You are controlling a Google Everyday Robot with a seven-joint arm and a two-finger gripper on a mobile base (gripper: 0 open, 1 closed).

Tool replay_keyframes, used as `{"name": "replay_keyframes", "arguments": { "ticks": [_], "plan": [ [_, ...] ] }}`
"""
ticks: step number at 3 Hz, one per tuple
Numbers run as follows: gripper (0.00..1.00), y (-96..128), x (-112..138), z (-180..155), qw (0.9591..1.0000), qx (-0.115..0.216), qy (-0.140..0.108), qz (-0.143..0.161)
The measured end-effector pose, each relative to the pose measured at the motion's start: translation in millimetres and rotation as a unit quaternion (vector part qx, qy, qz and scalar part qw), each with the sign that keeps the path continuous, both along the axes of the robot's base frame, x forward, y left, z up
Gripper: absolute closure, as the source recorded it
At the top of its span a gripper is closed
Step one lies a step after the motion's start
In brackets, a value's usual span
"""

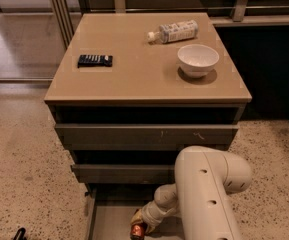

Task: Pick coke can from bottom drawer and place on counter

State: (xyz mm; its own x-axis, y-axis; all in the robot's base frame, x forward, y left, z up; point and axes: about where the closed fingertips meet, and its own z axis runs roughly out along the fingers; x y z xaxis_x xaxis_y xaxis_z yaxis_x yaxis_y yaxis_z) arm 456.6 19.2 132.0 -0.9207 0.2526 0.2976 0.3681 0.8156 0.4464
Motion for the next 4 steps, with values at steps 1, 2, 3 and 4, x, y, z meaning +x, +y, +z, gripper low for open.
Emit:
{"name": "replay_keyframes", "arguments": {
  "ticks": [1,2,3,4],
  "plan": [
    [0.73,0.0,0.0,0.0,1.0,0.0,0.0,0.0],
    [0.97,0.0,0.0,0.0,1.0,0.0,0.0,0.0],
    [1.0,5.2,-1.7,13.7,0.9991,0.014,0.006,0.04],
    [1.0,-5.3,-1.4,64.0,0.9968,0.042,-0.01,0.068]
  ]
}}
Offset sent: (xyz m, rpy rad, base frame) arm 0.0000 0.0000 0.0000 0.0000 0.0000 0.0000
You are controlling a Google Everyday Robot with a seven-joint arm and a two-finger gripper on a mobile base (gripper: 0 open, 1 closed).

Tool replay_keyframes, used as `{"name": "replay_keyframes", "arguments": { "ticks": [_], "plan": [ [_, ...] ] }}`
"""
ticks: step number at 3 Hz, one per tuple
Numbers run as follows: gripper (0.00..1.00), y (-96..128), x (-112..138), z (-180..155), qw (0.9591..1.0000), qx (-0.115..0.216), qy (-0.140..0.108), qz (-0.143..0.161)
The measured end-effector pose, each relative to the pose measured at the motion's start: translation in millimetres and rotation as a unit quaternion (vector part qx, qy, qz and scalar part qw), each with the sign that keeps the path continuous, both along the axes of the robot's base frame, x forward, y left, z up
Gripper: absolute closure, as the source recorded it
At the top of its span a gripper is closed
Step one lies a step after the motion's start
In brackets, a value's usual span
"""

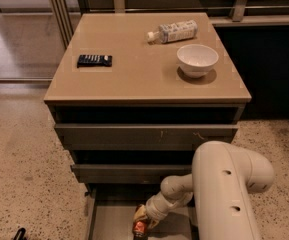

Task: Pick coke can from bottom drawer and place on counter

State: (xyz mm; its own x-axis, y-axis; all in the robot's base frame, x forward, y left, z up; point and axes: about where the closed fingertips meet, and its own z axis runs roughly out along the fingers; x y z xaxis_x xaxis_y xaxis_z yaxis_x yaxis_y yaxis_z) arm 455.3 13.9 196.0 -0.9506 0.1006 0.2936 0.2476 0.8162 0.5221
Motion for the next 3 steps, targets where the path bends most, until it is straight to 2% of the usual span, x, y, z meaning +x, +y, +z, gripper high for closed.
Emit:
{"name": "replay_keyframes", "arguments": {
  "ticks": [1,2,3],
  "plan": [
    [1.0,-36.0,-17.6,90.1,0.9986,0.038,-0.03,0.022],
    [1.0,-55.3,-37.5,143.9,0.9959,0.062,-0.053,0.041],
    [1.0,-63.7,-50.5,206.2,0.9902,0.074,-0.103,0.059]
  ]
}}
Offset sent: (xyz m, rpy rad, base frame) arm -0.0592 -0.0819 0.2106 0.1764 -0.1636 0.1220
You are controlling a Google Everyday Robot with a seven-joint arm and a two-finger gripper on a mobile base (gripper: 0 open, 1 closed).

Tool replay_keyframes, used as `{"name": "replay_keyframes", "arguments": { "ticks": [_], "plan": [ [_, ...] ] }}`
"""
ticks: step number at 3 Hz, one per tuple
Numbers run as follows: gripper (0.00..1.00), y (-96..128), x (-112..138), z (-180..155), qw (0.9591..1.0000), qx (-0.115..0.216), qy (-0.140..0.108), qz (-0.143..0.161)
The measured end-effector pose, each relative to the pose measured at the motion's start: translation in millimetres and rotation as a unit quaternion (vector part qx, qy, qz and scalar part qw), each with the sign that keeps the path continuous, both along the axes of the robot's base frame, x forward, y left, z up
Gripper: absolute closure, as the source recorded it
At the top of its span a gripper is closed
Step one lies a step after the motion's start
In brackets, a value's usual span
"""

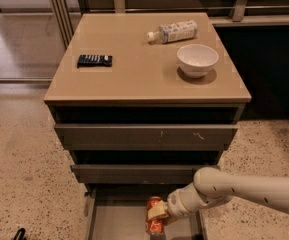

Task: Pick coke can from bottom drawer and place on counter

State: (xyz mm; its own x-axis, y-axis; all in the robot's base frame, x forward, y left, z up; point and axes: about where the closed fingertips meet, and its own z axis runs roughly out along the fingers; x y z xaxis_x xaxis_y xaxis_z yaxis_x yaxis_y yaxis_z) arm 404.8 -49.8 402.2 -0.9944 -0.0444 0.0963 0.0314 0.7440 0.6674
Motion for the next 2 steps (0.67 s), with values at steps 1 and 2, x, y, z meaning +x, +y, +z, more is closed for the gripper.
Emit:
{"name": "replay_keyframes", "arguments": {
  "ticks": [1,2],
  "plan": [
    [1.0,3.8,5.9,10.6,1.0,-0.003,-0.004,0.0],
    [1.0,17.0,6.3,36.1,0.9997,-0.005,-0.022,-0.01]
  ]
}}
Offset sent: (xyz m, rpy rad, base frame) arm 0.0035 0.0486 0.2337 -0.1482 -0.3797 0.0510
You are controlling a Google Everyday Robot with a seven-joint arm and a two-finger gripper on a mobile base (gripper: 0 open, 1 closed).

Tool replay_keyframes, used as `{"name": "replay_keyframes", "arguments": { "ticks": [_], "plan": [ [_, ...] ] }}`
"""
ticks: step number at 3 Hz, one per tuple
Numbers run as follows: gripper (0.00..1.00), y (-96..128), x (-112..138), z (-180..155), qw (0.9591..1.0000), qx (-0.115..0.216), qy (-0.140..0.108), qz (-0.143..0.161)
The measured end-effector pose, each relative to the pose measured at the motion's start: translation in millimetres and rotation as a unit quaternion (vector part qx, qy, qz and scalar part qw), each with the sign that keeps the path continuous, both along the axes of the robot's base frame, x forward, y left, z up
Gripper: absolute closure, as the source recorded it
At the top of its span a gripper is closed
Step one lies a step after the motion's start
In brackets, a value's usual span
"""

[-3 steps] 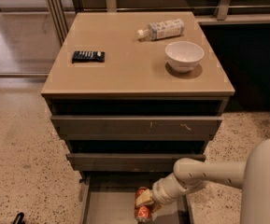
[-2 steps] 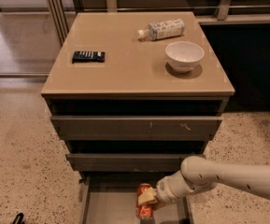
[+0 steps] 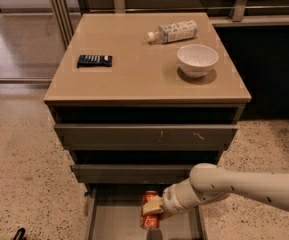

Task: Pick coke can from bottom drawer and place on counter

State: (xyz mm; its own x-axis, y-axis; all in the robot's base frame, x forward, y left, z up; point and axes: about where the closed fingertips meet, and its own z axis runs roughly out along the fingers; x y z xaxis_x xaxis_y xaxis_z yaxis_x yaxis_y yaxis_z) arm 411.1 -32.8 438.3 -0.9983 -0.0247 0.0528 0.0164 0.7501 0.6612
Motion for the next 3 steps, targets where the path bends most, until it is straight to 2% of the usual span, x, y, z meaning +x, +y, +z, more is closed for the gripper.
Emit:
{"name": "replay_keyframes", "arguments": {
  "ticks": [1,2,3],
  "plan": [
    [1.0,32.2,-34.6,57.6,0.9993,-0.011,-0.033,0.01],
    [1.0,50.7,-59.2,123.9,0.9968,-0.02,-0.075,0.016],
    [1.0,54.4,-63.1,194.5,0.9904,-0.044,-0.131,0.011]
  ]
}}
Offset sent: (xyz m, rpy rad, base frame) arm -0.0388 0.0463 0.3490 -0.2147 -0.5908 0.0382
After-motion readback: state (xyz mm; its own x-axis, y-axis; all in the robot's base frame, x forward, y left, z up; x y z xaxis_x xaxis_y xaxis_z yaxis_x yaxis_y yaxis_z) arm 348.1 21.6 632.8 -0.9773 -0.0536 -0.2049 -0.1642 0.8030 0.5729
